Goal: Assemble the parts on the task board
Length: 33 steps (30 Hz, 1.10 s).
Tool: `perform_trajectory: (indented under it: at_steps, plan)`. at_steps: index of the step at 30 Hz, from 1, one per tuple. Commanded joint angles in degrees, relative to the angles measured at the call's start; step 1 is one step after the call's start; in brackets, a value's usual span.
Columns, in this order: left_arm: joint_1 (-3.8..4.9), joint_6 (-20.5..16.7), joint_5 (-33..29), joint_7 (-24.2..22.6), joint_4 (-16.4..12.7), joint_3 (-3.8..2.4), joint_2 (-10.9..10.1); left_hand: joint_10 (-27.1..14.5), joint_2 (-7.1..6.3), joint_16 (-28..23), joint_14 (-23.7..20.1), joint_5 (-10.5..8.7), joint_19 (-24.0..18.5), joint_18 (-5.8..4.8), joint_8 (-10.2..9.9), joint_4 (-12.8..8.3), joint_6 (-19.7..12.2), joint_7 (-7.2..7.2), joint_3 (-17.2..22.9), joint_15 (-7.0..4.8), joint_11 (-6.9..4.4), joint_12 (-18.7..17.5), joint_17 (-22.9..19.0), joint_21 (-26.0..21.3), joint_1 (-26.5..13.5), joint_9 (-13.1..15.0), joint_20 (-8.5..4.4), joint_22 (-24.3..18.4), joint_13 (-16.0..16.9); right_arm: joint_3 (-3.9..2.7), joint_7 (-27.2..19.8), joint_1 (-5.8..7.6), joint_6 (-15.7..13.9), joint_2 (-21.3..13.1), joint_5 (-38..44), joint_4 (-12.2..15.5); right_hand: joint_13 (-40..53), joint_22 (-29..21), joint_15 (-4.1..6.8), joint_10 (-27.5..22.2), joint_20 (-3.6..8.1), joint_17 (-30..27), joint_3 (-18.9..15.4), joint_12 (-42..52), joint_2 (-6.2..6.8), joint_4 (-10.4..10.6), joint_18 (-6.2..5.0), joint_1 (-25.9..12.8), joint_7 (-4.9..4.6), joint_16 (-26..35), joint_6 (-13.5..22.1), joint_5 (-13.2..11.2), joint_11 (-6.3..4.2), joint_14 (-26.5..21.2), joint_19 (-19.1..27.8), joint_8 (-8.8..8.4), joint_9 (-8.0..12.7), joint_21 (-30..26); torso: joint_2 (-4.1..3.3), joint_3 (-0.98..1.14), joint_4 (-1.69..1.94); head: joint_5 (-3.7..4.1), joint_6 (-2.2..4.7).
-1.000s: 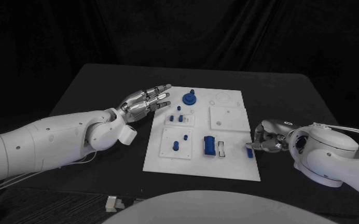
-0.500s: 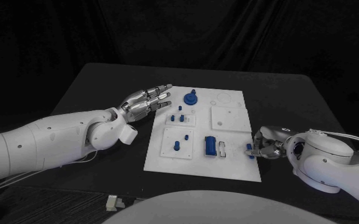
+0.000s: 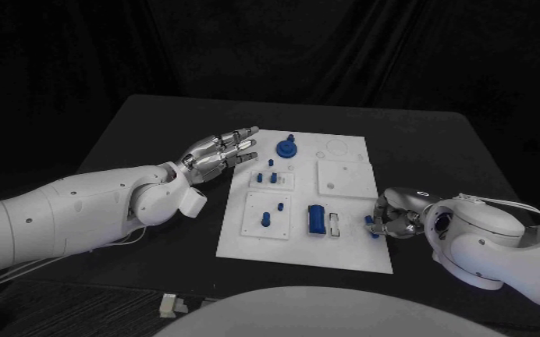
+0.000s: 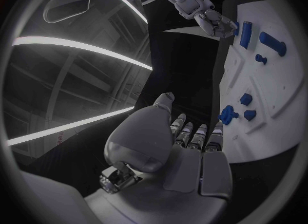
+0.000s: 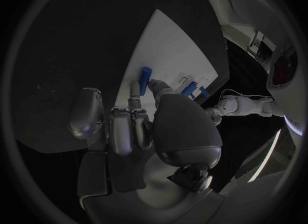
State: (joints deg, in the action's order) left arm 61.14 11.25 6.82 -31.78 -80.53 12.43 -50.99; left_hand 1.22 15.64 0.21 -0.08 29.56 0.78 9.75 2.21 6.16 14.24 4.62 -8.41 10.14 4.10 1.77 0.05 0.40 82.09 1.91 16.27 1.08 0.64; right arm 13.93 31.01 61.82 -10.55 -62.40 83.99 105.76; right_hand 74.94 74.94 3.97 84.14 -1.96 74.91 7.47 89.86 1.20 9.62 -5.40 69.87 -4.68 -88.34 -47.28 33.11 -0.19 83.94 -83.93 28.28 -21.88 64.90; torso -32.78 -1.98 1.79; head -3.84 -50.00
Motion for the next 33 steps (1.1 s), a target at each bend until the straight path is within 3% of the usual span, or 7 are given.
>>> perform_trajectory:
  at_steps: [1, 3, 6, 16, 22, 28, 33]
  plan:
    - [-0.05, 0.58, -0.07, -0.78, -0.11, -0.05, 0.11, -0.09, 0.19, -0.21, 0.08, 0.21, 0.17, 0.35, 0.37, -0.40, 0.20, 0.12, 0.01, 0.51, 0.34, 0.34, -0.05, 0.32, -0.57, 0.07, 0.25, 0.06, 0.05, 0.33, -1.07, -0.54, -0.41, 0.17, 0.00, -0.33, 15.06, 8.68, -0.35, 5.86, -0.47, 8.40, 1.58, 0.14, 0.04, -0.93, 0.62, 1.18, -0.08, 0.03, -0.49, 4.10, 0.48, 4.86, -0.02, -1.15, 1.99, -0.20, -0.02, 0.02, -0.03, -0.14, 0.00]
    - [-0.05, 0.59, -0.07, -0.76, -0.12, -0.05, 0.11, -0.02, 0.21, -0.21, 0.08, 0.22, 0.19, 0.34, 0.37, -0.46, 0.17, 0.11, 0.08, 0.51, 0.49, 0.44, -0.05, 0.33, -0.62, 0.07, 0.26, 0.07, 0.08, 0.33, -1.14, -0.55, -0.50, 0.22, 0.00, -0.36, 15.06, 8.67, -0.45, 5.86, -0.52, 8.34, 3.44, 0.14, 0.17, -2.03, 0.61, 2.18, -0.32, 0.04, -0.59, 8.90, 0.66, 4.85, 0.02, -2.12, 2.18, -0.26, 0.00, 0.02, -0.02, -0.17, 0.00]
    - [-0.05, 0.58, -0.07, -0.72, -0.13, -0.05, 0.11, 0.03, 0.22, -0.21, 0.08, 0.22, 0.19, 0.34, 0.36, -0.49, 0.16, 0.10, 0.11, 0.51, 0.56, 0.52, -0.05, 0.33, -0.64, 0.06, 0.27, 0.07, 0.10, 0.32, -1.22, -0.56, -0.46, 0.38, 0.00, -0.36, 15.06, 8.64, -0.70, 5.86, -0.70, 8.20, 5.52, 0.14, 0.51, -3.08, 0.60, 2.40, -0.64, 0.06, -0.91, 11.17, 0.91, 4.82, 0.09, -3.21, 2.35, -0.40, 0.04, 0.00, 0.06, -0.15, 0.00]
    - [-0.05, 0.62, -0.07, -0.66, -0.18, -0.05, 0.24, 0.17, 0.29, -0.21, 0.08, 0.25, 0.20, 0.33, 0.36, -0.60, 0.13, 0.08, 0.24, 0.50, 0.77, 0.70, -0.05, 0.34, -0.69, 0.05, 0.27, 0.06, 0.16, 0.31, -0.98, -0.60, 0.60, 1.63, 0.00, -0.64, 15.06, 8.60, -1.14, 5.86, -1.16, 7.84, 9.75, 0.14, 1.91, -6.38, 0.57, 1.85, -1.14, 0.10, -1.88, 4.29, 1.41, 4.74, 0.21, -6.41, 2.76, -0.46, 0.06, -0.05, 0.01, -0.28, 0.00]
    - [-0.05, 0.60, -0.07, -0.64, -0.22, -0.05, 0.22, 0.35, 0.32, -0.21, 0.08, 0.26, 0.21, 0.32, 0.34, -0.76, 0.05, 0.02, 0.39, 0.49, 1.10, 0.95, -0.05, 0.35, -0.77, 0.04, 0.27, 0.07, 0.24, 0.31, -0.62, -0.69, 1.66, 2.34, 0.00, -1.11, 15.06, 8.56, -1.58, 5.86, -1.59, 7.63, 11.73, 0.14, 2.42, -9.61, 0.55, 2.54, -1.65, 0.12, -3.28, -0.99, 1.94, 4.70, 0.29, -9.84, 4.30, -0.59, 0.01, -0.06, 0.01, -0.36, 0.00]
    - [-0.05, 0.76, -0.07, -0.59, -0.19, -0.05, 0.31, 0.44, 0.33, -0.21, 0.08, 0.27, 0.21, 0.31, 0.34, -0.80, 0.09, 0.03, 0.43, 0.49, 1.18, 1.07, -0.05, 0.35, -0.80, 0.04, 0.27, 0.06, 0.27, 0.30, -0.48, -1.16, 1.29, 2.62, 0.00, -1.30, 15.06, 8.63, -1.49, 5.86, -1.63, 7.76, 11.56, 0.14, 2.29, -10.33, 0.57, 1.79, -1.35, 0.06, -5.84, -5.71, 1.76, 4.73, 0.19, -11.35, 5.29, -0.25, 0.05, -0.01, 0.12, -0.36, 0.00]
    - [-0.05, 0.87, -0.07, -0.58, -0.14, -0.05, 0.28, 0.49, 0.37, -0.21, 0.08, 0.27, 0.21, 0.31, 0.36, -0.85, 0.15, 0.22, 0.50, 0.50, 1.17, 1.13, -0.05, 0.35, -0.84, 0.05, 0.28, 0.06, 0.29, 0.30, -0.67, -1.39, -0.64, 2.55, 0.04, -1.20, 15.06, 8.74, -1.06, 5.86, -1.35, 7.93, 11.17, 0.14, 1.81, -10.23, 0.62, 1.21, -0.73, -0.01, -8.18, -6.95, 1.25, 4.77, 0.02, -11.76, 5.59, 0.20, 0.01, -0.01, 0.07, -0.45, 0.00]
